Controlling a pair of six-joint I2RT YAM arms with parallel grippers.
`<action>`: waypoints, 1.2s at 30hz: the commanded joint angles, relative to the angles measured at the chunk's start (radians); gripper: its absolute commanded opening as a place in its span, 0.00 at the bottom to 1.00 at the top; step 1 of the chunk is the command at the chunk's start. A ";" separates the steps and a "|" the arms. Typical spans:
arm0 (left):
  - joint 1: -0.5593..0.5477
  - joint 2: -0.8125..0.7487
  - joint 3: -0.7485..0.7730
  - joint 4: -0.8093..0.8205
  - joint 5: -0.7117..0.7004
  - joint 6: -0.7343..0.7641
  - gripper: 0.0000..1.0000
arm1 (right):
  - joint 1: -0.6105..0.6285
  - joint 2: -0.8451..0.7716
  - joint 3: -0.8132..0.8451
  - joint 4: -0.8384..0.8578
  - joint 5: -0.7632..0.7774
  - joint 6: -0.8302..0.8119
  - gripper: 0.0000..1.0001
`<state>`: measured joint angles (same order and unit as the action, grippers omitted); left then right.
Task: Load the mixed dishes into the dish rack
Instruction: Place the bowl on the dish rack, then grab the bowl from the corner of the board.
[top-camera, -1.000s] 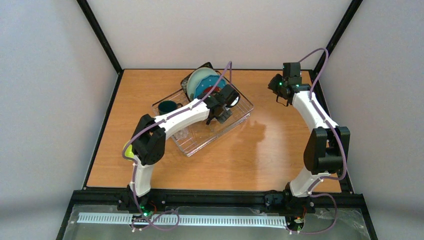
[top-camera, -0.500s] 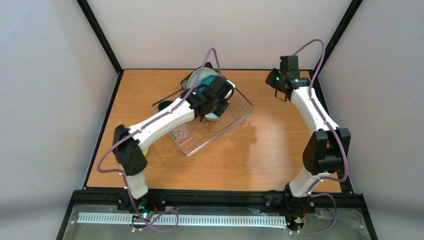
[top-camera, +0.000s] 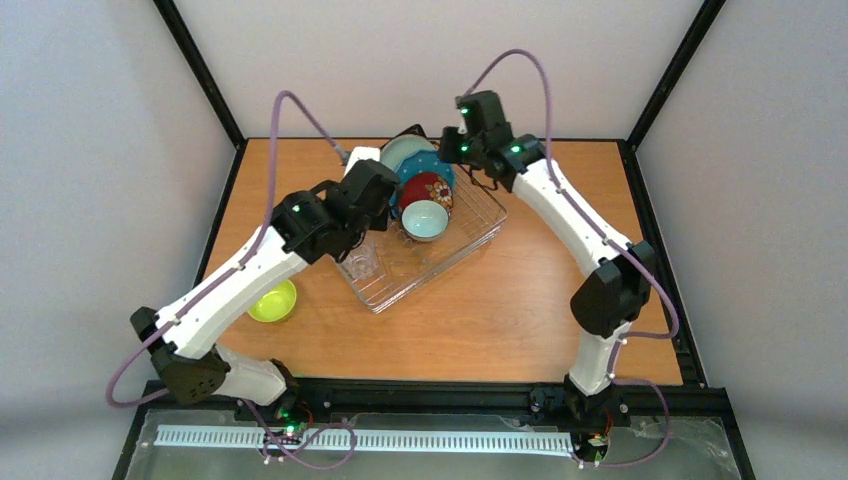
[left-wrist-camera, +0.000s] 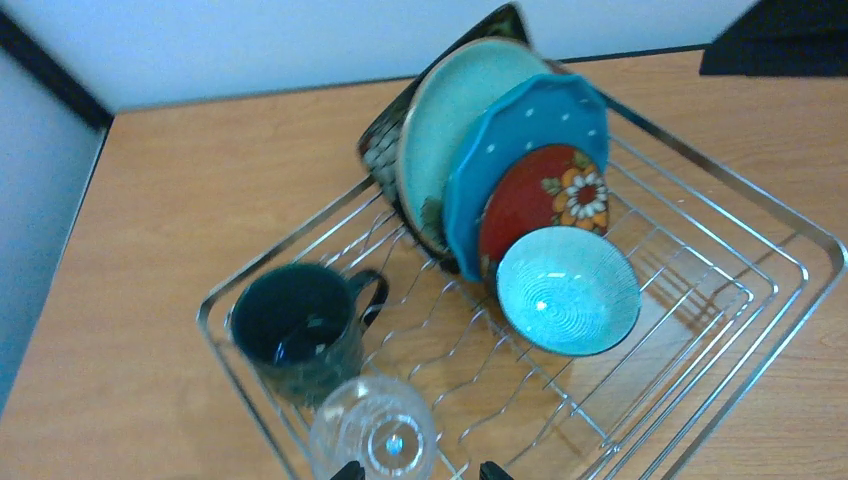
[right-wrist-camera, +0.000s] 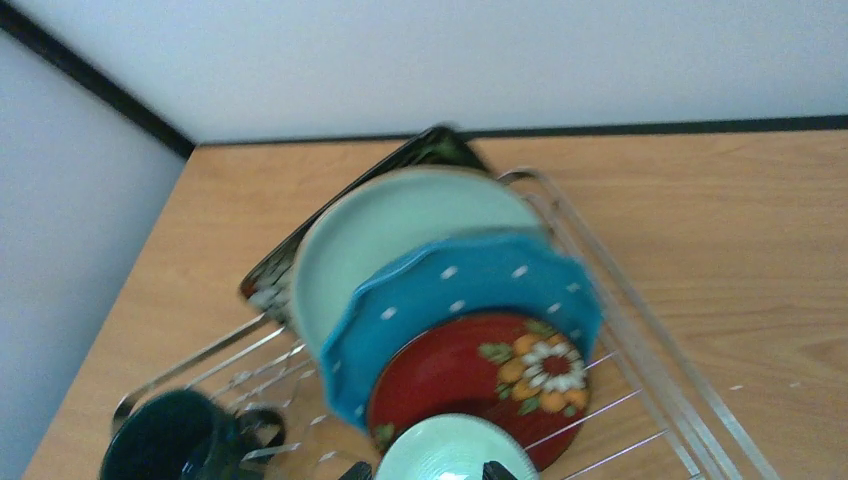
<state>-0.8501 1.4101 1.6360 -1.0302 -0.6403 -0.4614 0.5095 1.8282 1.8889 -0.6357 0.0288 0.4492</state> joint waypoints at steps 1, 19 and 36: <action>-0.007 -0.065 -0.059 -0.195 -0.078 -0.320 0.66 | 0.080 0.019 0.054 -0.080 0.041 -0.030 0.63; 0.457 -0.282 -0.418 -0.002 0.337 -0.529 0.71 | 0.077 -0.129 -0.060 -0.071 0.107 -0.054 0.64; 0.792 -0.376 -0.712 0.086 0.554 -0.620 0.73 | 0.025 -0.186 -0.148 -0.036 0.084 -0.089 0.64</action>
<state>-0.0906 1.0393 0.9360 -0.9722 -0.1253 -1.0630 0.5499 1.6741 1.7588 -0.6891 0.1158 0.3809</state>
